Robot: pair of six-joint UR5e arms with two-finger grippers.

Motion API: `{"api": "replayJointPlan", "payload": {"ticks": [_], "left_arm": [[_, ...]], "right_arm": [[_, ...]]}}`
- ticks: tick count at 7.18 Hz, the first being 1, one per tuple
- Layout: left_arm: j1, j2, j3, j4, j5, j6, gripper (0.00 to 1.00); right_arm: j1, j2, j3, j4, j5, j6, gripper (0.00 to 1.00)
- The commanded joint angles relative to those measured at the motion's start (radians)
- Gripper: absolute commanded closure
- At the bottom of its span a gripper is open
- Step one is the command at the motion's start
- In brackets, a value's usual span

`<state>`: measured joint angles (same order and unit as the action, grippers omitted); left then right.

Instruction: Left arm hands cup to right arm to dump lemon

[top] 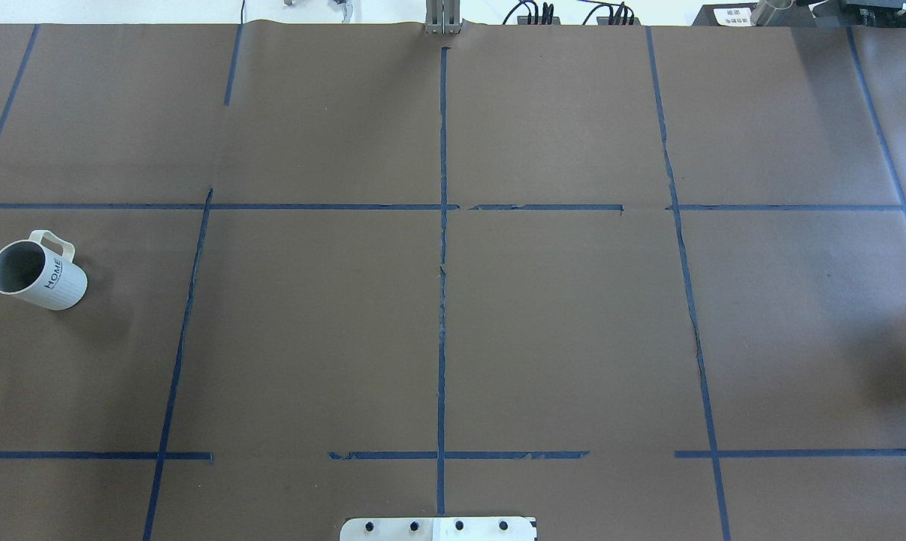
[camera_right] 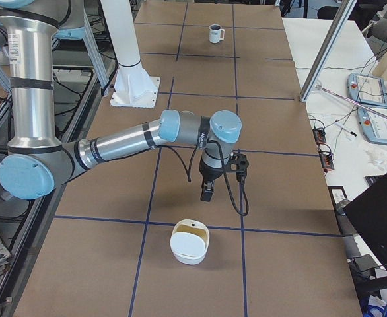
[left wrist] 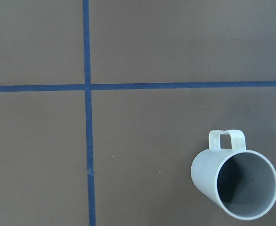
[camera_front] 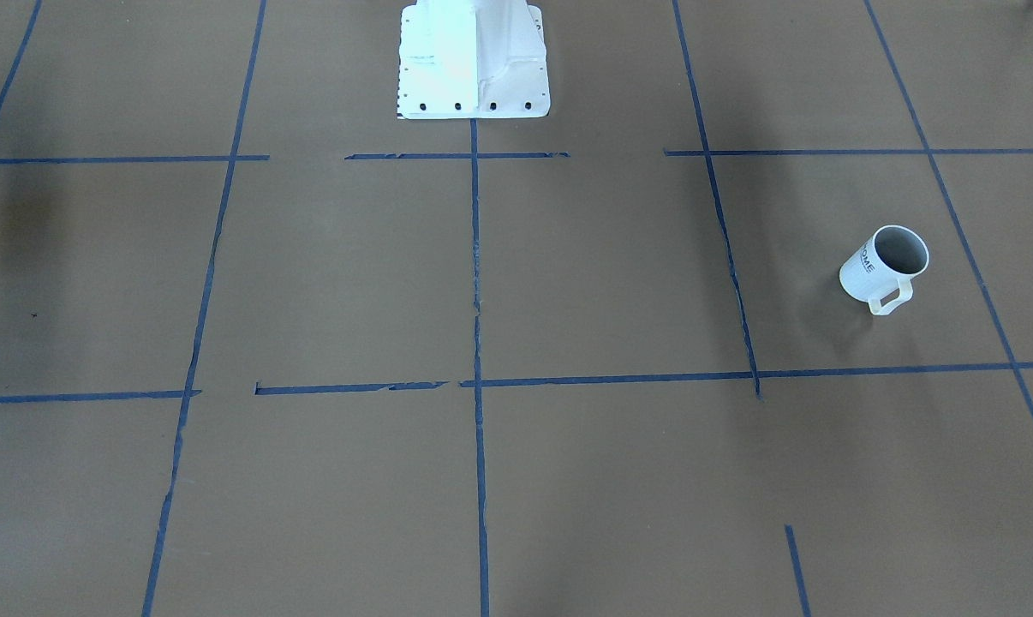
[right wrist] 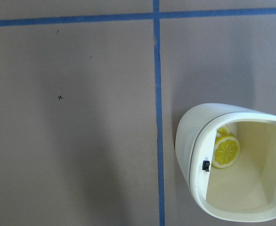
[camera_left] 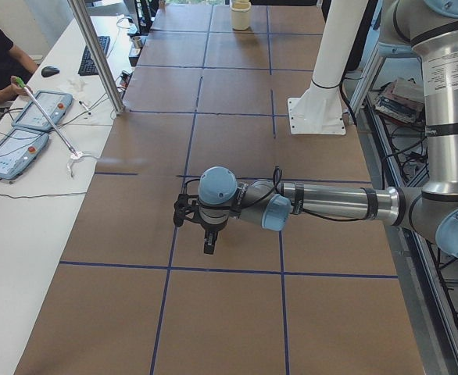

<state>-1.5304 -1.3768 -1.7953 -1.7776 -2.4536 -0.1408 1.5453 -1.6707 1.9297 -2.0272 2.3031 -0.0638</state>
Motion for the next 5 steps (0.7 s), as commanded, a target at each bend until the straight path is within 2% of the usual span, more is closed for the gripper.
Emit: {"api": "replayJointPlan", "payload": {"ticks": [1, 2, 3, 5], "left_arm": [[-0.056, 0.007, -0.057, 0.157, -0.002, 0.046, 0.00], [-0.028, 0.008, -0.070, 0.161, 0.030, 0.047, 0.00], [-0.025, 0.013, -0.065, 0.168, 0.069, 0.144, 0.00], [-0.040, 0.025, -0.093, 0.292, 0.070, 0.224, 0.00]], "right_arm": [[-0.011, -0.021, -0.001, 0.007, 0.010, -0.004, 0.00], [-0.020, -0.020, 0.000, 0.007, 0.010, -0.004, 0.00], [-0.022, -0.014, 0.000, 0.008, 0.010, -0.004, 0.00], [-0.022, -0.009, 0.012, 0.008, 0.010, -0.005, 0.00]]}}
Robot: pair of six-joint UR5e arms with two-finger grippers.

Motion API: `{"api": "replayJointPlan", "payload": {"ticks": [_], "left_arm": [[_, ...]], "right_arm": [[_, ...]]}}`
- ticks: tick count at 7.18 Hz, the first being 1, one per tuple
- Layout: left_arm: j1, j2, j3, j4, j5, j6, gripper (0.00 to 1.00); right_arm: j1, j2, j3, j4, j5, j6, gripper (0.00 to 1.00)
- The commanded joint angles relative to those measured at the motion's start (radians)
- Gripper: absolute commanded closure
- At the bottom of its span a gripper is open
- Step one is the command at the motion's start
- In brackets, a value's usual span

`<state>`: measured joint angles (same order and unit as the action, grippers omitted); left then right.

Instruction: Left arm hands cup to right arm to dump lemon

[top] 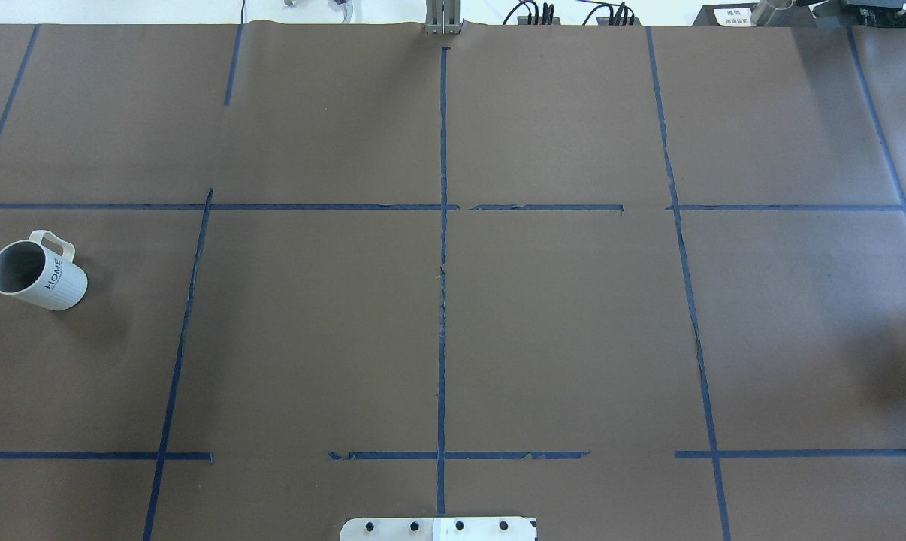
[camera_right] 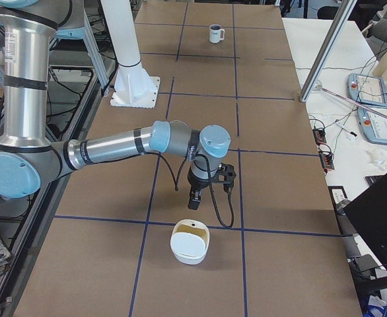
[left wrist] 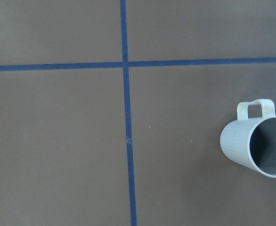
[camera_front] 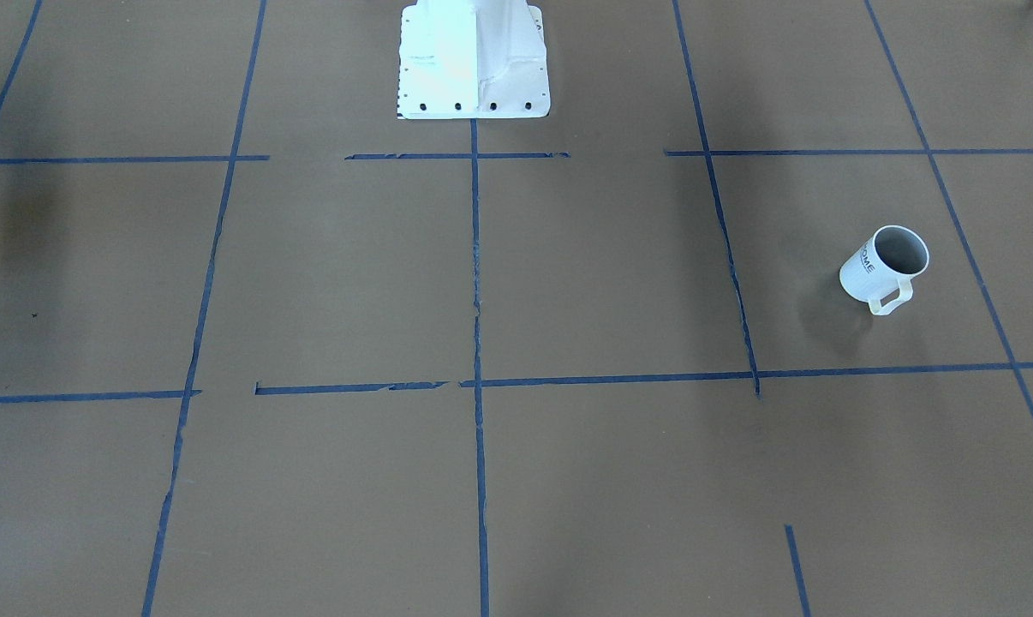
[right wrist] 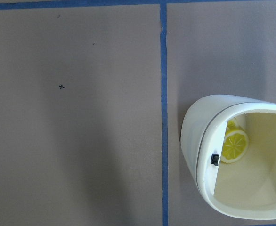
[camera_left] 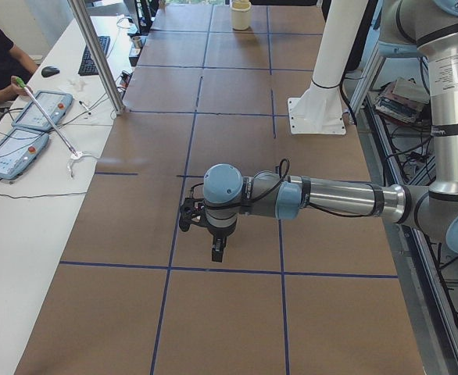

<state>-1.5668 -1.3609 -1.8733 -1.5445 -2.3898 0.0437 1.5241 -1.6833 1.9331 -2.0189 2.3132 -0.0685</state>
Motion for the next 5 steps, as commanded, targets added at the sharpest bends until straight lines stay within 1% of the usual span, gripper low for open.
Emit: {"api": "replayJointPlan", "payload": {"ticks": [1, 2, 3, 5], "left_arm": [[-0.016, 0.037, -0.038, 0.052, -0.002, 0.038, 0.00], [-0.016, 0.054, -0.068, 0.047, 0.006, 0.035, 0.00], [-0.015, 0.052, -0.070, 0.047, 0.008, 0.035, 0.00], [-0.010, 0.052, -0.061, 0.061, 0.009, 0.030, 0.00]], "right_arm": [[-0.001, 0.004, 0.009, 0.000, 0.002, -0.001, 0.00], [-0.001, 0.001, 0.007, 0.052, 0.003, 0.006, 0.00], [-0.001, -0.010, 0.001, 0.096, 0.003, 0.010, 0.00], [-0.001, -0.010, -0.003, 0.097, 0.003, 0.010, 0.00]]}}
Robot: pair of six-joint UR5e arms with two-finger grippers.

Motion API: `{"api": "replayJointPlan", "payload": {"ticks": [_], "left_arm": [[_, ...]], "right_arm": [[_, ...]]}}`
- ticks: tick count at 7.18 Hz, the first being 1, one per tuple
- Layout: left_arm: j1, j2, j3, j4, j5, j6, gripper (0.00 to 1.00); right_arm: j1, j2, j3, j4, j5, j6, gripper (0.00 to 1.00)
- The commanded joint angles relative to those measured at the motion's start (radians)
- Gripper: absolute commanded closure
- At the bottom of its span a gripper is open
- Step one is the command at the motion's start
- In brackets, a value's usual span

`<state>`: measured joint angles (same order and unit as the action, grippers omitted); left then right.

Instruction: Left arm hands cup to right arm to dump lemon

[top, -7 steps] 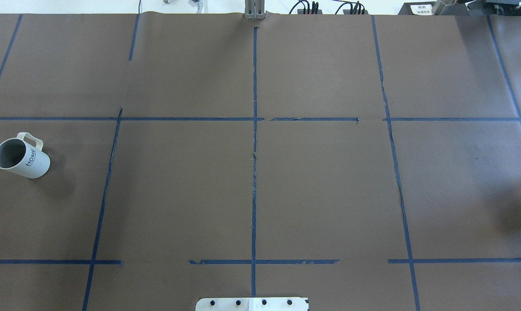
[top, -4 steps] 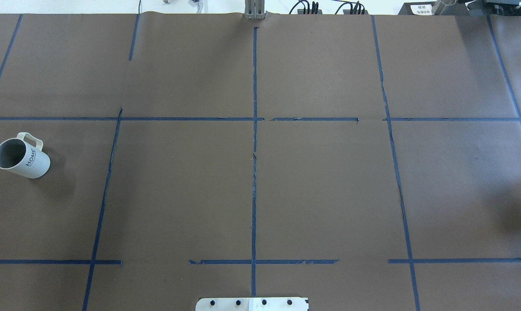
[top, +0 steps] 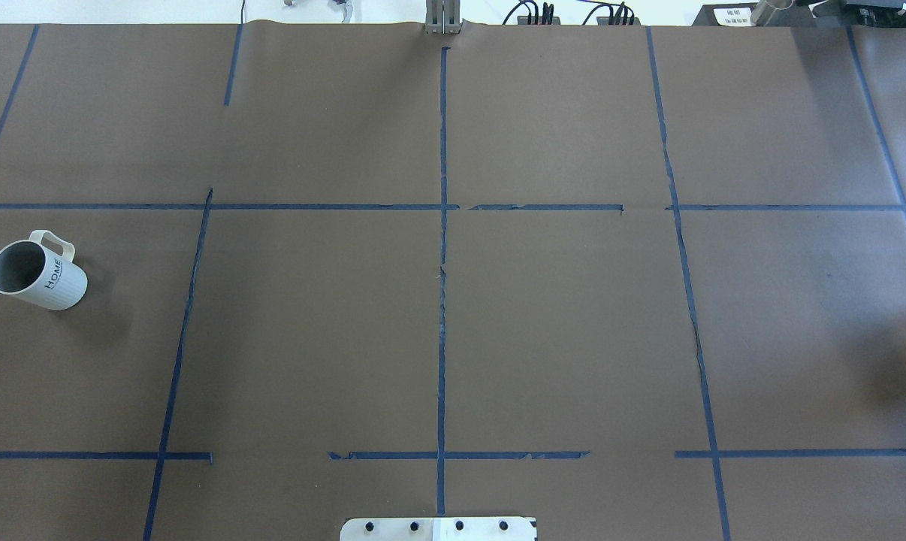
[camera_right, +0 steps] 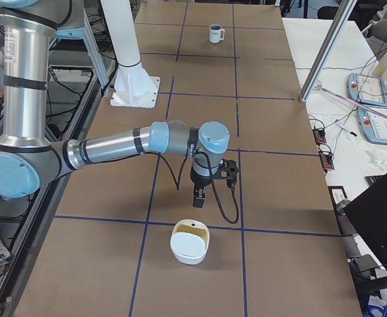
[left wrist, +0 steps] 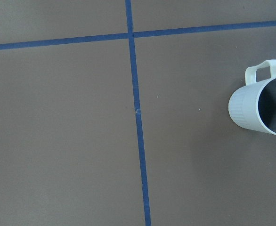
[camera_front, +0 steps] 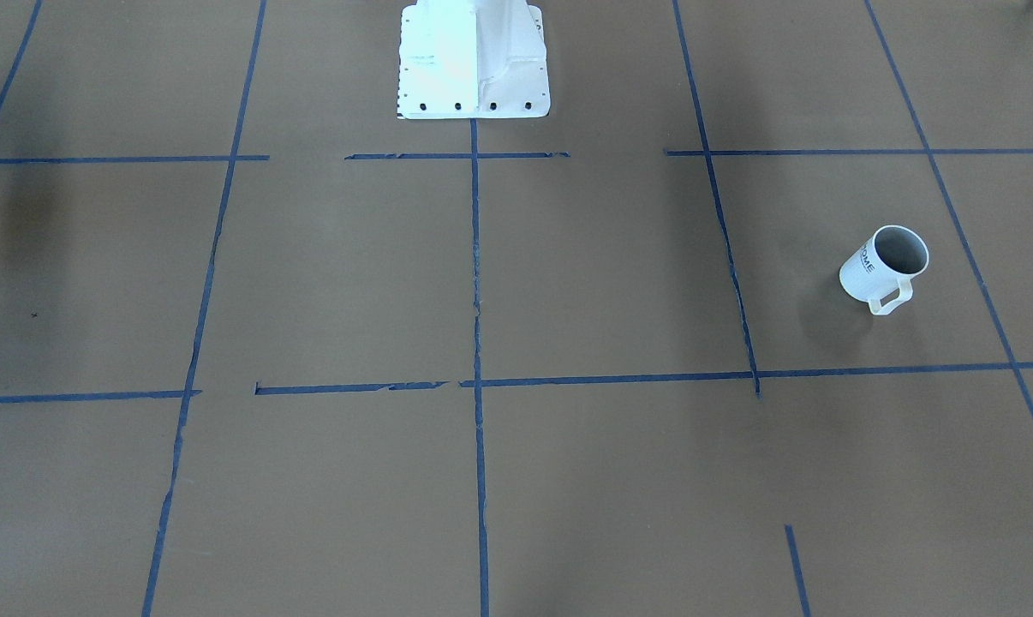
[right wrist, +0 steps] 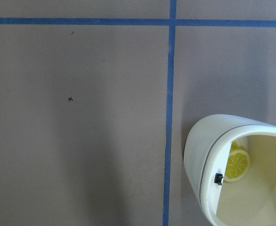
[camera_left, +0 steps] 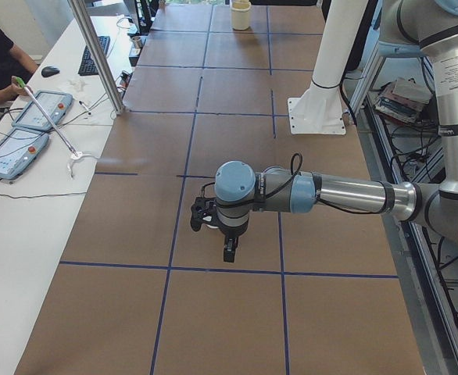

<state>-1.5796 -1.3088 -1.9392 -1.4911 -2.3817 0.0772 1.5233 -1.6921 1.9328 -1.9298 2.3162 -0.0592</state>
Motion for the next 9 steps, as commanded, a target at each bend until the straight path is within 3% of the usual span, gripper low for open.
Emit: {"api": "replayJointPlan", "payload": {"ticks": [1, 9], "left_arm": [[0.003, 0.002, 0.009, 0.006, -0.005, -0.005, 0.00], [0.006, -0.001, -0.063, 0.094, -0.010, -0.002, 0.00]], "right_arm": [[0.000, -0.001, -0.003, 0.008, 0.002, -0.001, 0.00], [0.000, 0.000, 0.002, 0.011, 0.003, -0.007, 0.00]]}}
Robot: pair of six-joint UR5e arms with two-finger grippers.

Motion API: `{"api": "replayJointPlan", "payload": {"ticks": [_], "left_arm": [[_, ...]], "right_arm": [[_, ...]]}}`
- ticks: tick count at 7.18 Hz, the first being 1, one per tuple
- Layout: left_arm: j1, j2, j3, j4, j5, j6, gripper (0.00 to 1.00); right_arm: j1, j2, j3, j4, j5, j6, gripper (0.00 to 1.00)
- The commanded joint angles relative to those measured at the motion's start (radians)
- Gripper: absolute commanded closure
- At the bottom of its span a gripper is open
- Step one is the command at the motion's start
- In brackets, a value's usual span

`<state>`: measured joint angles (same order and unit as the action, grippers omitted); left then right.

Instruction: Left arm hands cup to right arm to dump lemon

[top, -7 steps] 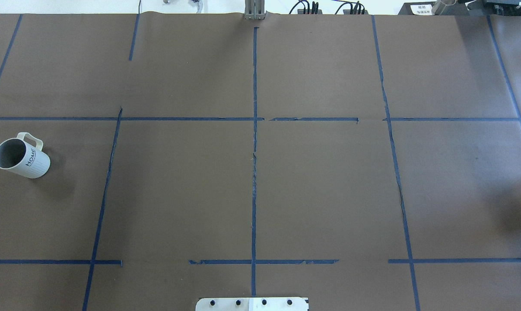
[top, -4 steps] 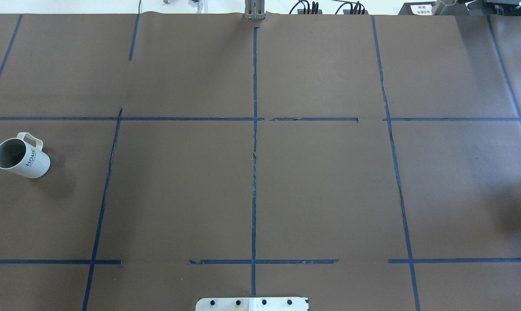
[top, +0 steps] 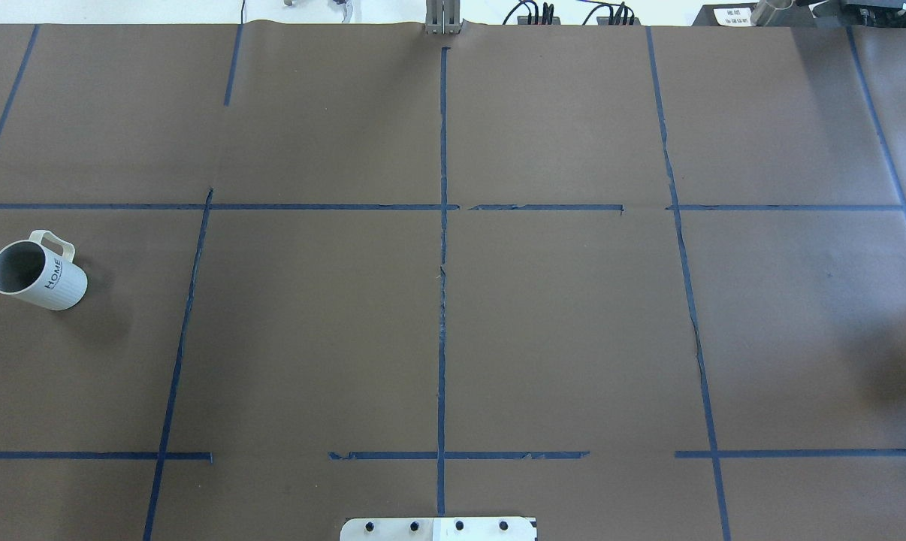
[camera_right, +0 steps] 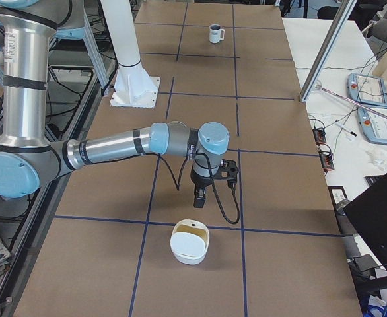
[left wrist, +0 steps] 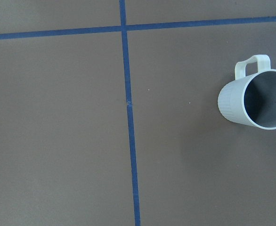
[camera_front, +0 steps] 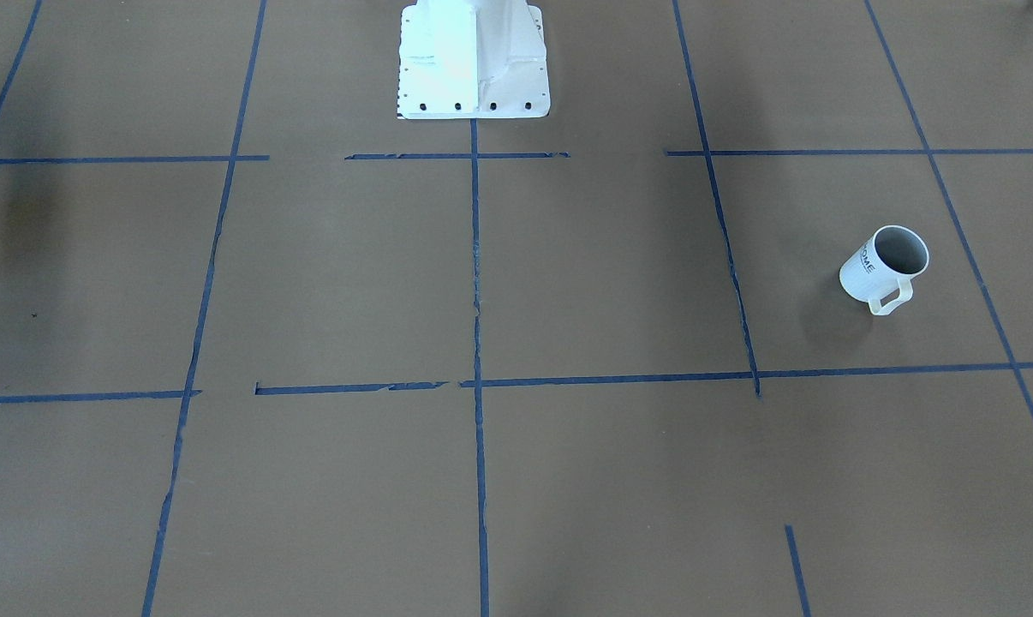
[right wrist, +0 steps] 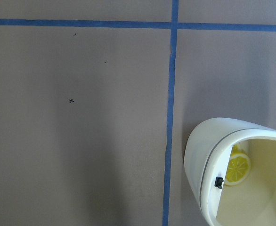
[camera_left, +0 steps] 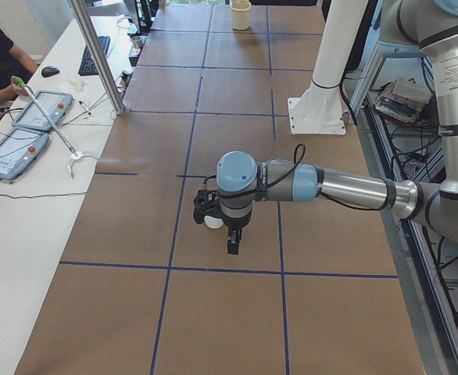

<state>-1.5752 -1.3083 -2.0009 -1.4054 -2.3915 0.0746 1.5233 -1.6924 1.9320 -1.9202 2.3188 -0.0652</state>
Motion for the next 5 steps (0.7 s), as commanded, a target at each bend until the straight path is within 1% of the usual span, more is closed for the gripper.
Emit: {"api": "replayJointPlan", "payload": {"ticks": [1, 3, 5], "left_arm": [[0.003, -0.002, 0.007, 0.008, 0.000, 0.001, 0.00], [0.006, -0.003, 0.017, 0.008, 0.002, 0.001, 0.00], [0.023, -0.026, 0.051, 0.008, 0.009, 0.002, 0.00]], "right_arm": [[0.000, -0.001, 0.002, 0.001, -0.001, -0.002, 0.00], [0.002, -0.001, 0.004, 0.001, 0.001, -0.002, 0.00], [0.002, -0.003, 0.008, 0.001, 0.008, -0.001, 0.00]]}}
